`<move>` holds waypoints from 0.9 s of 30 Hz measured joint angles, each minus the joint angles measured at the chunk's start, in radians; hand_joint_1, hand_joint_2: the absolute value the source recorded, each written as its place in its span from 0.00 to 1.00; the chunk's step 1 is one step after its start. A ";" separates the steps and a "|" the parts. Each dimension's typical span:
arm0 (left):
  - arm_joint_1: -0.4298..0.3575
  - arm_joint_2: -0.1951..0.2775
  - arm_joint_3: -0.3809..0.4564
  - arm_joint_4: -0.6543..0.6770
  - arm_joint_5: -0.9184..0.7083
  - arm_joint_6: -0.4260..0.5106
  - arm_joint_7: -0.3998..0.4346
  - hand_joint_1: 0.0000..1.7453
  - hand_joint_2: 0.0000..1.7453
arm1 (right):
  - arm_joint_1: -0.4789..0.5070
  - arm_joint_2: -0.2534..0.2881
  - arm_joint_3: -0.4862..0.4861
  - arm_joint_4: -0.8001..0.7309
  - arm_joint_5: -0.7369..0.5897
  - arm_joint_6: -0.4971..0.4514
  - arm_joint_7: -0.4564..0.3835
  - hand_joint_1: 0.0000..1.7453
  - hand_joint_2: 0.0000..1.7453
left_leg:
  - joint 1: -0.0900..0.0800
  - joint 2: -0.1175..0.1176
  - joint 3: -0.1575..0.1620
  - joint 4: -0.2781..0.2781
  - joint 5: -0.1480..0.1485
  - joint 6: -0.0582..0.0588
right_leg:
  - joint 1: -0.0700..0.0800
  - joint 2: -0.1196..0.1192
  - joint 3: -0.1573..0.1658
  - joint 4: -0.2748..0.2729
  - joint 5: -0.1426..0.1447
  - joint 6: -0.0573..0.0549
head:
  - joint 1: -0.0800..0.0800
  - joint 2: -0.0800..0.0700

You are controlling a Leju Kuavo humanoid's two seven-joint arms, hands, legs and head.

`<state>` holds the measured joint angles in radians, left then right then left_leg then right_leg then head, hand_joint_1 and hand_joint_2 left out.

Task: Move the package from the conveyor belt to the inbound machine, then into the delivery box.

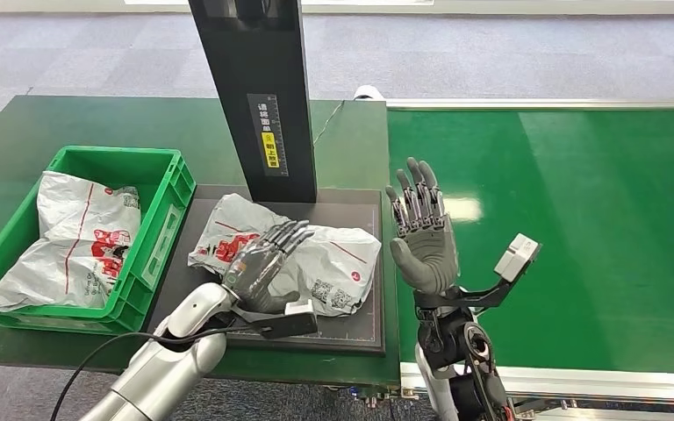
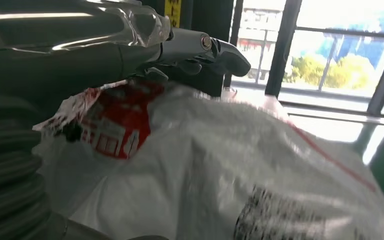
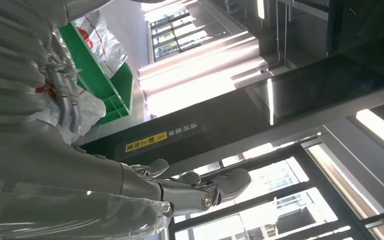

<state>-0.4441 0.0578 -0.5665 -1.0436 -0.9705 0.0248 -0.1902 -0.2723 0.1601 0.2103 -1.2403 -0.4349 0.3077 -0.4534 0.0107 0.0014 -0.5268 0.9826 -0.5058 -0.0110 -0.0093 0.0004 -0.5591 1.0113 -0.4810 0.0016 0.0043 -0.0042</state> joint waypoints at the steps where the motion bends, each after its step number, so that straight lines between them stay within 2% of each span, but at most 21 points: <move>1: -0.002 0.011 -0.014 0.007 0.016 -0.018 -0.005 0.00 1.00 | 0.001 -0.002 -0.004 0.000 0.000 0.000 0.000 0.00 1.00 | 0.000 0.000 0.000 0.000 0.000 0.000 | 0.000 0.000 0.000 0.000 0.000 0.000 | 0.000 0.000; 5: -0.027 0.051 -0.060 0.024 0.071 -0.074 -0.010 0.00 1.00 | 0.010 -0.006 -0.012 0.000 0.000 -0.005 -0.001 0.00 1.00 | 0.000 0.000 0.000 0.000 0.000 0.000 | 0.000 0.000 0.000 0.000 0.000 0.000 | 0.000 0.000; 13: -0.087 0.103 -0.110 0.063 0.094 -0.097 0.001 0.00 1.00 | 0.021 -0.007 -0.018 0.000 -0.001 -0.009 0.000 0.00 1.00 | 0.000 0.000 0.000 0.000 0.000 0.000 | 0.000 0.000 0.000 0.000 0.000 0.000 | 0.000 0.000; 17: -0.123 0.108 -0.127 0.093 0.097 -0.095 0.002 1.00 1.00 | 0.024 -0.008 -0.020 -0.001 -0.004 -0.015 0.005 0.00 1.00 | 0.000 0.000 0.000 0.000 0.000 0.000 | 0.000 0.000 0.000 0.000 0.000 0.000 | 0.000 0.000; 27: -0.146 0.105 -0.134 0.108 0.172 0.009 -0.010 1.00 1.00 | 0.041 -0.011 -0.021 -0.004 -0.009 -0.018 0.005 0.00 1.00 | 0.000 0.000 0.000 0.000 0.000 0.000 | 0.000 0.000 0.000 0.000 0.000 0.000 | 0.000 0.000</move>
<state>-0.5906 0.1630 -0.7005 -0.9360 -0.7981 0.0337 -0.2003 -0.2318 0.1495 0.1892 -1.2439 -0.4443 0.2901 -0.4481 0.0107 0.0012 -0.5268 0.9826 -0.5054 -0.0112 -0.0093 0.0004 -0.5589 1.0115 -0.4809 0.0016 0.0044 -0.0042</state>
